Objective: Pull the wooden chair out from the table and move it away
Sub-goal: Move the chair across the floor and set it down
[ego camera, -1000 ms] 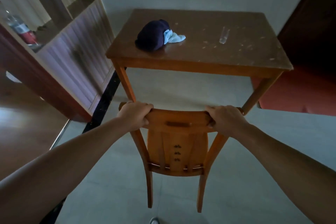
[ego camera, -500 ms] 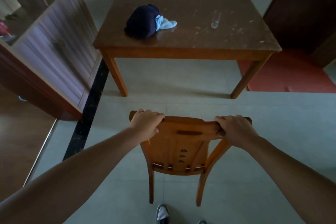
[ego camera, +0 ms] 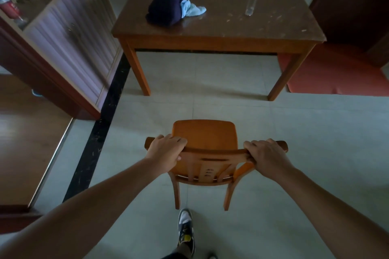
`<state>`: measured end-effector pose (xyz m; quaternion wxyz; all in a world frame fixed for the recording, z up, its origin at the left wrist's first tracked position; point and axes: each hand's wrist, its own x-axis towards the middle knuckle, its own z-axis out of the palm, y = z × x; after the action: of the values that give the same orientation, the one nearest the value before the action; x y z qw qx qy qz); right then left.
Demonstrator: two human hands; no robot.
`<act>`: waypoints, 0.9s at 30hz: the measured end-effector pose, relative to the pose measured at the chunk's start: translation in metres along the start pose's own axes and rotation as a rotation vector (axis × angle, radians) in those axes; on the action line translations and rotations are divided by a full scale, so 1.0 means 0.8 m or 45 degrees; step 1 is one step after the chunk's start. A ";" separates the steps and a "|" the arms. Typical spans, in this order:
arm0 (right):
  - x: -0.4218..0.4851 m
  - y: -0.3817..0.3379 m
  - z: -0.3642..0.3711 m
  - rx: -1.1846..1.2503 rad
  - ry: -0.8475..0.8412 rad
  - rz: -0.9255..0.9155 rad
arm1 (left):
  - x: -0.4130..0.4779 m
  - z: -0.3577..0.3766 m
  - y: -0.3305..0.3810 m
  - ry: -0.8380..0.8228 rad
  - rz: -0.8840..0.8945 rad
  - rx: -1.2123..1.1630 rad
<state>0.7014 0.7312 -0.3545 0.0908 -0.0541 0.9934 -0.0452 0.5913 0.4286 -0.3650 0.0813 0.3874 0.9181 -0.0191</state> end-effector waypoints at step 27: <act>-0.204 -0.082 0.147 0.116 -0.131 0.194 | -0.199 0.139 0.150 -0.176 -0.158 -0.017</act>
<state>0.8892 0.6754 -0.4342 0.1472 0.0235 0.9855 -0.0805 0.8014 0.3889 -0.4454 0.1459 0.3271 0.9326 -0.0445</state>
